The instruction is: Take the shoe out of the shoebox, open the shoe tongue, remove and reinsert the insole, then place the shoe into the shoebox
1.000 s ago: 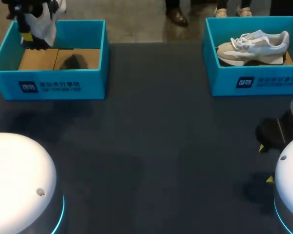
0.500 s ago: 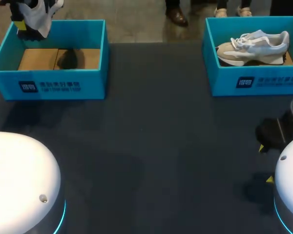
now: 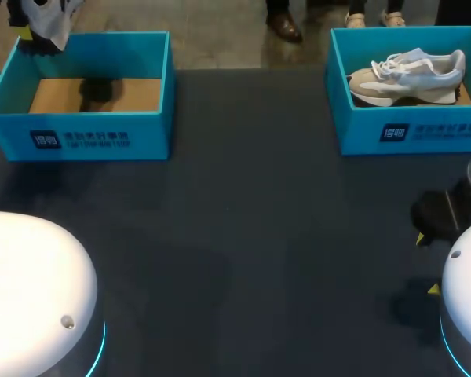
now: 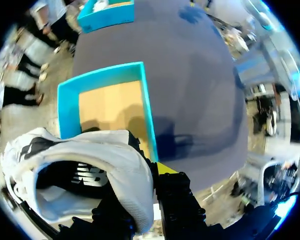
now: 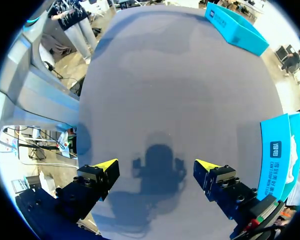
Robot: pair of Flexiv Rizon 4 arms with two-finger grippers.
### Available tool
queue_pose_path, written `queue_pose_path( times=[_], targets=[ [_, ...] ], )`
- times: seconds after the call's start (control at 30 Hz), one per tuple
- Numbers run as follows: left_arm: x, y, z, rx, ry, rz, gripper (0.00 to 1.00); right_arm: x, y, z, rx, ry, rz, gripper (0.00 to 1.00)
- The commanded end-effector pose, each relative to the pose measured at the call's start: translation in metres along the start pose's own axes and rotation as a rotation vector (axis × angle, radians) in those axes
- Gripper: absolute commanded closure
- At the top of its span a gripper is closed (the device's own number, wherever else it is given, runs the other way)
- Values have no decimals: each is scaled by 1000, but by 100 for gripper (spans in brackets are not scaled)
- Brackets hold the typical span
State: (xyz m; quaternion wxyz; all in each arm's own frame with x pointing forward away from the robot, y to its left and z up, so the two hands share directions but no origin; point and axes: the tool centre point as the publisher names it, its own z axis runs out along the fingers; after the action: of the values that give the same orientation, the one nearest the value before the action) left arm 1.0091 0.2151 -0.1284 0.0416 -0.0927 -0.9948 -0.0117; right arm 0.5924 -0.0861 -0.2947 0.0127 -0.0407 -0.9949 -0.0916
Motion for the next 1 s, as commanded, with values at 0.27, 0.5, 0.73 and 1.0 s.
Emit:
queue_pose_path(
  times=[0.27,0.5,0.73,1.0],
  targets=[
    [-4,16,7,-141,89,555,100,3,-1,1,1,-5,0,0],
    [6,33,3,-190,18,825,100,3,-1,1,1,-5,0,0],
    [16,51,-8,-220,-52,1055,100,3,-1,1,1,-5,0,0],
    [15,55,-7,-216,-60,1080,100,3,-1,1,1,-5,0,0]
  ],
)
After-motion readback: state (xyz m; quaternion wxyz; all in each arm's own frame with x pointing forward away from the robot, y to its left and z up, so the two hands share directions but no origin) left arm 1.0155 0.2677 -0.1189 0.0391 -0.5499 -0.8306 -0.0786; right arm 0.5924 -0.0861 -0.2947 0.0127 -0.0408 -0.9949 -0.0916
